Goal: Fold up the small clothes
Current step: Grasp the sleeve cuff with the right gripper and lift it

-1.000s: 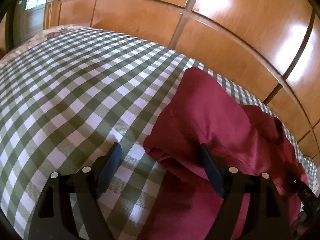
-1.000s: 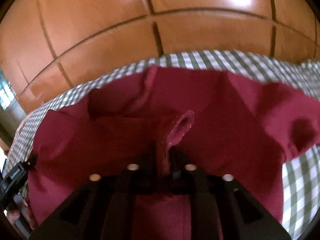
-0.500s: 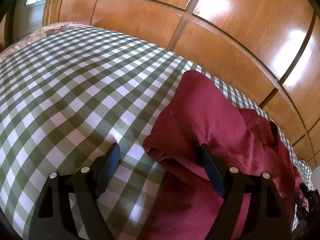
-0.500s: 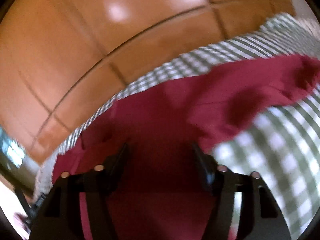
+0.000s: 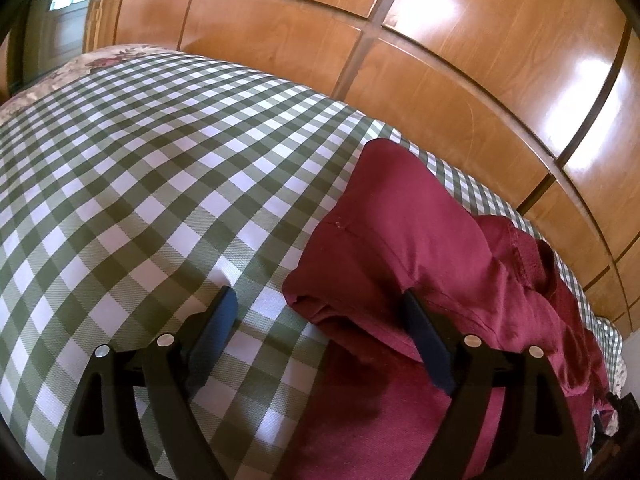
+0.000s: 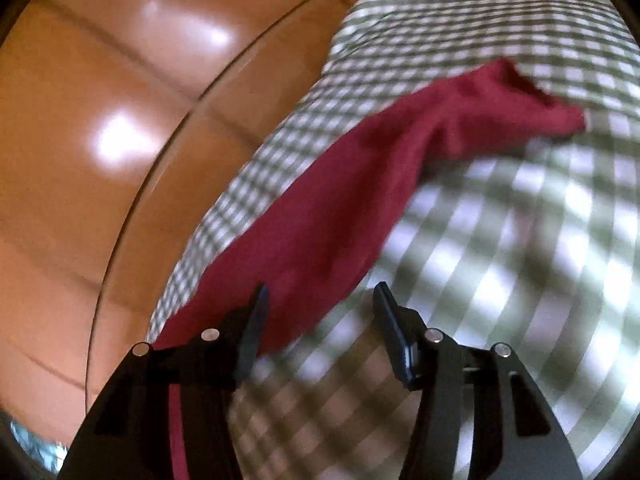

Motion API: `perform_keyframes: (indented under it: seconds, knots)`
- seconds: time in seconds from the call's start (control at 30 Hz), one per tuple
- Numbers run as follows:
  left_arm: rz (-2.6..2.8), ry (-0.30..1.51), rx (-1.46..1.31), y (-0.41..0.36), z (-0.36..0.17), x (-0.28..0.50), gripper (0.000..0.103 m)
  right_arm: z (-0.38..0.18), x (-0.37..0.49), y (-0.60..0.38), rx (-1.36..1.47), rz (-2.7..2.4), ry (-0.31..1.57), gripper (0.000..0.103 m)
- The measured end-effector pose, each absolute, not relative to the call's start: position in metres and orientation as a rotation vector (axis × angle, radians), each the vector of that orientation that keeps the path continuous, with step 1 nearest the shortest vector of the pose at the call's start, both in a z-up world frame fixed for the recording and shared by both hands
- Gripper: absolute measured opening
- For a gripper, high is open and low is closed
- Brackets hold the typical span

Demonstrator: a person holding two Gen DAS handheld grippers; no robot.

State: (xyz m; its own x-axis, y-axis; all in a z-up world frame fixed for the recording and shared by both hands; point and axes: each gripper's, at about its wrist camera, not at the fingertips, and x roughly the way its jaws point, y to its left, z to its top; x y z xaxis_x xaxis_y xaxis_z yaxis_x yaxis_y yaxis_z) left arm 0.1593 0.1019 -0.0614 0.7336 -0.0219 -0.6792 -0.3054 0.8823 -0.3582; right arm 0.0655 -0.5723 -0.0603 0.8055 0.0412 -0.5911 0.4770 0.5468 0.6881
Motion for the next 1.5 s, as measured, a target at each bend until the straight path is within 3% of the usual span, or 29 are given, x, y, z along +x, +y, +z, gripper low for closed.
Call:
perform_keyframes:
  seconds: [0.33, 0.43, 0.5, 0.57, 0.93, 1.5]
  knots:
    - [0.157, 0.741, -0.470, 0.101, -0.063, 0.160, 0.086, -0.073, 0.070, -0.653, 1.129, -0.384, 0.525, 0.047]
    - [0.157, 0.741, -0.471, 0.100, -0.063, 0.161, 0.087, -0.077, 0.070, -0.664, 1.178, -0.411, 0.524, 0.029]
    - [0.156, 0.741, -0.472, 0.099, -0.063, 0.161, 0.087, -0.082, 0.073, -0.673, 1.211, -0.424, 0.535, 0.012]
    - [0.153, 0.741, -0.473, 0.100, -0.064, 0.162, 0.088, -0.084, 0.073, -0.675, 1.218, -0.426, 0.555, 0.007]
    - [0.148, 0.740, -0.476, 0.099, -0.064, 0.163, 0.088, -0.017, 0.087, -0.630, 0.909, -0.348, 0.518, 0.008]
    - [0.144, 0.736, -0.488, 0.100, -0.063, 0.163, 0.088, 0.050, 0.132, -0.414, 0.421, 0.059, 0.562, 0.008]
